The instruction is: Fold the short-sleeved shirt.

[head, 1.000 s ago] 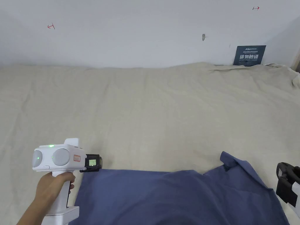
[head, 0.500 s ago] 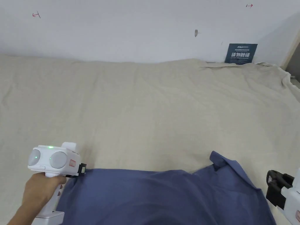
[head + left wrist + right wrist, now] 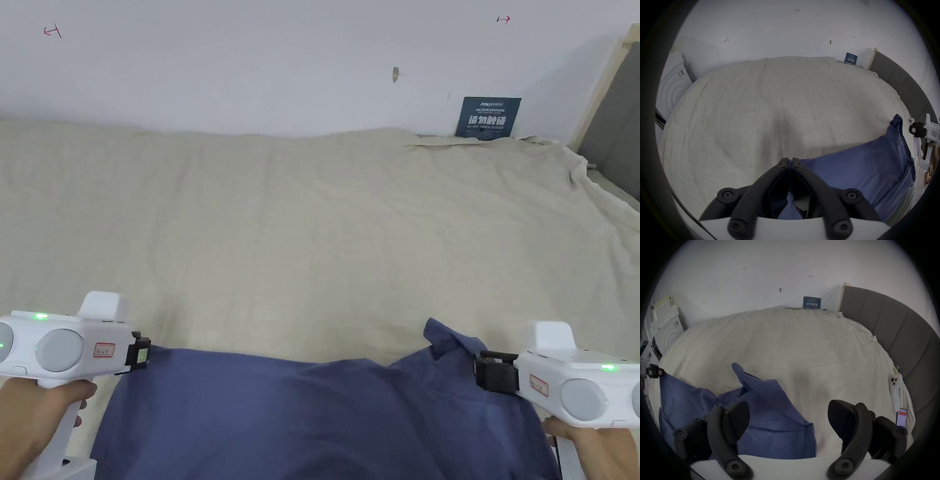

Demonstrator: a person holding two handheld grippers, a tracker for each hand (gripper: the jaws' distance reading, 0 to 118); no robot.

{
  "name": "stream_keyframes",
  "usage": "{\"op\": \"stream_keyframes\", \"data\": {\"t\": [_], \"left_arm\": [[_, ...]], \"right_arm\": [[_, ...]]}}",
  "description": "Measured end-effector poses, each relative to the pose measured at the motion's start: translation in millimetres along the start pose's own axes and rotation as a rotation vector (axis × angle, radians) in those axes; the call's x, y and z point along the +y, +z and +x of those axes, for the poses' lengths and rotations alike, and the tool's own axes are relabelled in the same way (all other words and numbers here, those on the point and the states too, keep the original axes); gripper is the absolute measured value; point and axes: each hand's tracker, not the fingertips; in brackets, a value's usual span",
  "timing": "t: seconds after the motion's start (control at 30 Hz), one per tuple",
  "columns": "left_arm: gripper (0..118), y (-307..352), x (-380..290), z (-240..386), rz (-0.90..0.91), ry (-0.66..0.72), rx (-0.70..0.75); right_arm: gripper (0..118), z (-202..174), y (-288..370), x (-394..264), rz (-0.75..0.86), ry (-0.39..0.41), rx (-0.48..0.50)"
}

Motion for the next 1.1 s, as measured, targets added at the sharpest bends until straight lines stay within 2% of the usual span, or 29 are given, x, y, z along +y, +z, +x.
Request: {"op": "stream_keyframes", "data": {"t": [0.07, 0.23, 0.27, 0.3, 0.33, 0.4, 0.6, 0.73, 0.93, 1.1], "left_arm": [[0, 2.3, -0.6, 1.1, 0.004, -0.003, 0.001], [0, 2.8, -5.5, 3.2, 0.000, 0.004, 0.000], [0, 3.1, -6.8, 3.4, 0.000, 0.006, 0.000], [0, 3.4, -8.1, 3.4, 0.000, 0.010, -0.001], [0, 2.1, -7.6, 1.9, -0.002, 0.018, -0.003], [0, 3.1, -10.0, 1.7, -0.002, 0.028, -0.006], [0, 5.6, -15.7, -5.3, 0.012, 0.066, -0.001], [0, 13.2, -21.8, -11.3, 0.027, 0.115, -0.004], [0, 39.2, -36.4, -20.5, 0.049, 0.157, -0.014], [0, 65.9, -54.0, -31.2, 0.068, 0.172, 0.003]], "right_arm": [[101, -4.3, -11.3, 1.2, -0.033, 0.061, -0.013], [100, -21.9, -24.7, 4.0, -0.065, 0.105, -0.040], [95, -23.4, -24.9, 3.8, -0.075, 0.101, -0.043], [79, -22.7, -25.4, 3.3, -0.080, 0.086, -0.036], [58, -21.9, -24.8, 3.0, -0.083, 0.069, -0.025], [1, -20.5, -21.2, 2.8, -0.082, 0.048, -0.025], [0, -14.6, 10.5, 0.6, -0.032, 0.007, -0.003], [0, -10.8, 46.3, 0.5, 0.011, -0.008, 0.043], [0, 8.2, 107.4, -4.7, 0.075, -0.081, 0.154], [0, 22.9, 155.7, -20.6, 0.114, -0.094, 0.196]]}}
